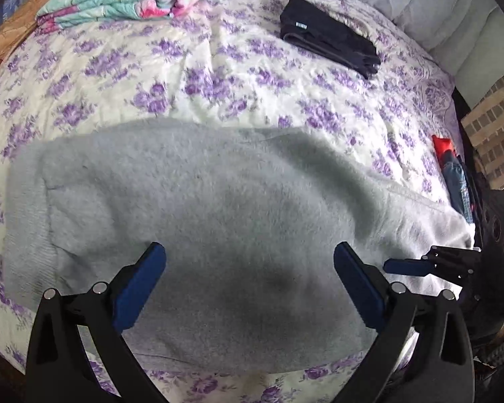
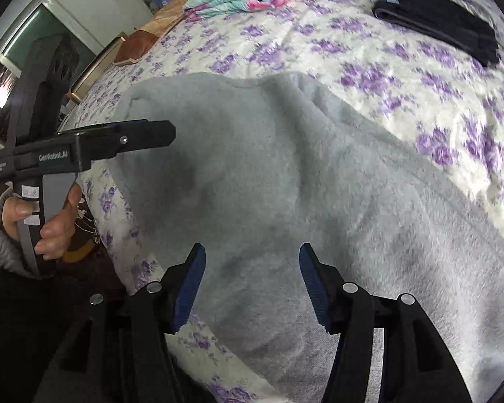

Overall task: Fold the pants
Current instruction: 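Release the sweatpants and press the folded bundle flat with both grippers, then grasp the ribbed grey cuff with the right gripper and lift it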

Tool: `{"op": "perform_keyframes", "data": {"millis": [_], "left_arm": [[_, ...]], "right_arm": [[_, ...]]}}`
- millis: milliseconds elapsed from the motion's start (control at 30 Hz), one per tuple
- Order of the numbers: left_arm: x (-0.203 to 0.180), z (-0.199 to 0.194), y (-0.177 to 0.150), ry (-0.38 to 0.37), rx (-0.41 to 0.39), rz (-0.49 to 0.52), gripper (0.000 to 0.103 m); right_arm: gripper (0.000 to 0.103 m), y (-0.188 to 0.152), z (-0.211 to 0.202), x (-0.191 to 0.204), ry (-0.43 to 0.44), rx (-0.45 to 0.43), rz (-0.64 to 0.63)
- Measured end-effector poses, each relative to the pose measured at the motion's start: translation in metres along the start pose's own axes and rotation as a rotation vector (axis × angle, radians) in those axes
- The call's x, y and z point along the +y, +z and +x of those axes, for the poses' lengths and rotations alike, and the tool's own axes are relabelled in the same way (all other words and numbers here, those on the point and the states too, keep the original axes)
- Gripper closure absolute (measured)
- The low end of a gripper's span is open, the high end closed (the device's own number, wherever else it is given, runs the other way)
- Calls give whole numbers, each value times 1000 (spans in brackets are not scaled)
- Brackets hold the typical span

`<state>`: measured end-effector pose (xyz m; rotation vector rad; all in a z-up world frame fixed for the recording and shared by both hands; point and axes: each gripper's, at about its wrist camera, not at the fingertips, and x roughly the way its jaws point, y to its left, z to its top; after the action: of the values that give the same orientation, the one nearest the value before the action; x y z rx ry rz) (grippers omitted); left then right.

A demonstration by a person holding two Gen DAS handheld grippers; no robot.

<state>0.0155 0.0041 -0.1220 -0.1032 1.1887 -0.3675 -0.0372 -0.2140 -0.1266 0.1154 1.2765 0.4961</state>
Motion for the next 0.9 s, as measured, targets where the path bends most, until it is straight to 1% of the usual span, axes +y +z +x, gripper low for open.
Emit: {"op": "perform_keyframes", "data": {"millis": [67,100,167,200,267,367,467,633,767,900], "left_arm": [[5,15,-4,31,54,-13,5],[4,17,-5,35,57,-11,5],[3,15,-3,40,56,-12,5],[2,13,0,34,52,-18,5],[0,5,5,7,33,-28,5],[-12,-8,13,-29,-11,-2,5],[-30,-12,21,-58,-28,48,5],[-65,-1,29,-101,0,140,5],[-96,15,31,-120,49,226,5],[-130,27,29,-148,83,323,5]], "right_arm": [[45,-2,4,-9,31,-6,37],[45,-4,2,-8,30,-16,37],[45,-6,-10,-3,-4,-51,8],[45,-8,-18,-2,-8,-77,1],[44,-13,-38,-9,-6,-134,32],[43,-29,-70,-36,-27,-218,151],[43,-62,-102,-73,-60,-304,316],[43,-142,-147,-128,-65,-450,617],[43,-205,-164,-158,-70,-554,825],[43,-253,-164,-183,-53,-633,1012]]}}
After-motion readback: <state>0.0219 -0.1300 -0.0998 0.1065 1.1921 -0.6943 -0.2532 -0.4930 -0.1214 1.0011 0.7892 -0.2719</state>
